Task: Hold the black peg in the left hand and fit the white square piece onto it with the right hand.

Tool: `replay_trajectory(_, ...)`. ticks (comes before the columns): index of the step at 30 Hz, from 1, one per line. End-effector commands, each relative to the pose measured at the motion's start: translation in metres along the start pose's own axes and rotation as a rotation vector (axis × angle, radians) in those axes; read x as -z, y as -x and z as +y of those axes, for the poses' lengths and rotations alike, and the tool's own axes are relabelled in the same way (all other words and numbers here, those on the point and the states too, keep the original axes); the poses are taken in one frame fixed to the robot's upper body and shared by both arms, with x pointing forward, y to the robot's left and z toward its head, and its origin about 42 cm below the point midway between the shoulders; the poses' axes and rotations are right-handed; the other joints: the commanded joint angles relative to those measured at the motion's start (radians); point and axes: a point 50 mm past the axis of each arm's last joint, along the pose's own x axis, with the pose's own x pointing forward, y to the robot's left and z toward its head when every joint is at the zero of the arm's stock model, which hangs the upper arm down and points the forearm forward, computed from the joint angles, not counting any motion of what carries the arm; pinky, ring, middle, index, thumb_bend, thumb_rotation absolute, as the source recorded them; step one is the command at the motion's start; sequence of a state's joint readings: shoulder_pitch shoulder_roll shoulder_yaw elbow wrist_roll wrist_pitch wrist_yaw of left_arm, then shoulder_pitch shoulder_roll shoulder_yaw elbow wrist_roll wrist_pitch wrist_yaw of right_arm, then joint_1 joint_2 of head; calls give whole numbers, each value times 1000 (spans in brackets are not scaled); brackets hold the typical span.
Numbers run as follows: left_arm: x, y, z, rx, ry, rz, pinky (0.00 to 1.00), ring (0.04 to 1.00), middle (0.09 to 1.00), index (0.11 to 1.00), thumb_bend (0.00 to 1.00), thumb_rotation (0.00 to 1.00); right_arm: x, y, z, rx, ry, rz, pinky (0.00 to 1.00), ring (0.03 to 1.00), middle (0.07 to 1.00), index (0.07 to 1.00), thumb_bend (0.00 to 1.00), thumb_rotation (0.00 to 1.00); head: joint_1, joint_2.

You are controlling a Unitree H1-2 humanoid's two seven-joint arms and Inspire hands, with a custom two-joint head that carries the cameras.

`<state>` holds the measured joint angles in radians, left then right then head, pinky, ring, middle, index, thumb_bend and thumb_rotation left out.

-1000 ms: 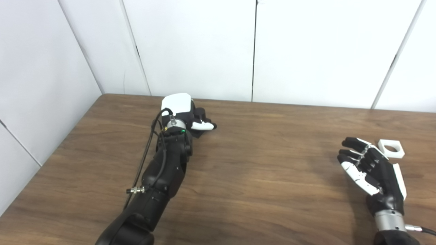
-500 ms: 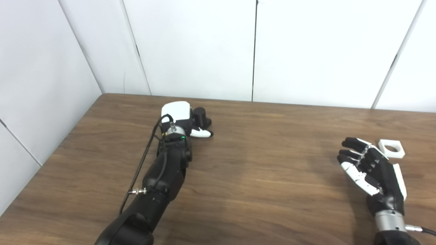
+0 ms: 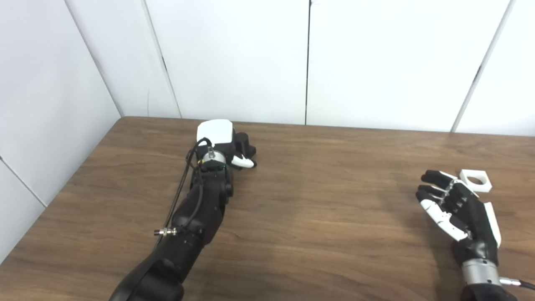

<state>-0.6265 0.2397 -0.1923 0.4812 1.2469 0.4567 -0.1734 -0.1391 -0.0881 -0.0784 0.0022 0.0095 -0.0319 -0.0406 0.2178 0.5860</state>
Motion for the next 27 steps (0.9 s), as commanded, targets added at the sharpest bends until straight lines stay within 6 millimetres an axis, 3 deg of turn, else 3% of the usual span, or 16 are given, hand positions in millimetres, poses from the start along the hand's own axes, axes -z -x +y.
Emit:
replay_trajectory(1, 13, -9, 21, -61, -22, 21, 752, 864, 873, 619, 786, 363, -15, -6, 0, -1, 1, -65, 605, 665, 706, 677, 506, 245, 1, 1)
replay_trajectory(5, 15, -8, 23, -76, 11, 0, 742, 832, 828, 559, 762, 244, -12, -3, 0, -2, -2, -57, 624, 681, 706, 674, 514, 295, -1, 5)
replay_trajectory(6, 16, -8, 23, -79, 21, -5, 743, 830, 822, 525, 643, 163, -12, -3, 1, -2, -11, -57, 626, 682, 705, 673, 515, 294, -3, 5)
replay_trajectory(8, 19, -8, 22, -80, 29, -12, 738, 820, 804, 495, 544, 93, -14, -2, 1, 3, -22, -55, 621, 669, 699, 668, 501, 274, -3, 6)
replay_trajectory(14, 25, -8, 20, -37, 82, -38, 720, 807, 785, 489, 517, 73, -16, -3, -1, 5, -30, -63, 621, 655, 704, 670, 459, 262, -4, 10)
replay_trajectory(19, 32, -8, 17, 5, 176, -98, 637, 781, 784, 489, 519, 64, -16, -3, -1, 6, -32, -72, 614, 640, 701, 666, 448, 292, -5, 11)
replay_trajectory(27, 40, -4, 14, 116, 339, -308, 716, 835, 835, 491, 521, 58, -17, -3, -2, 12, -7, -71, 607, 643, 696, 663, 435, 309, -12, 14)
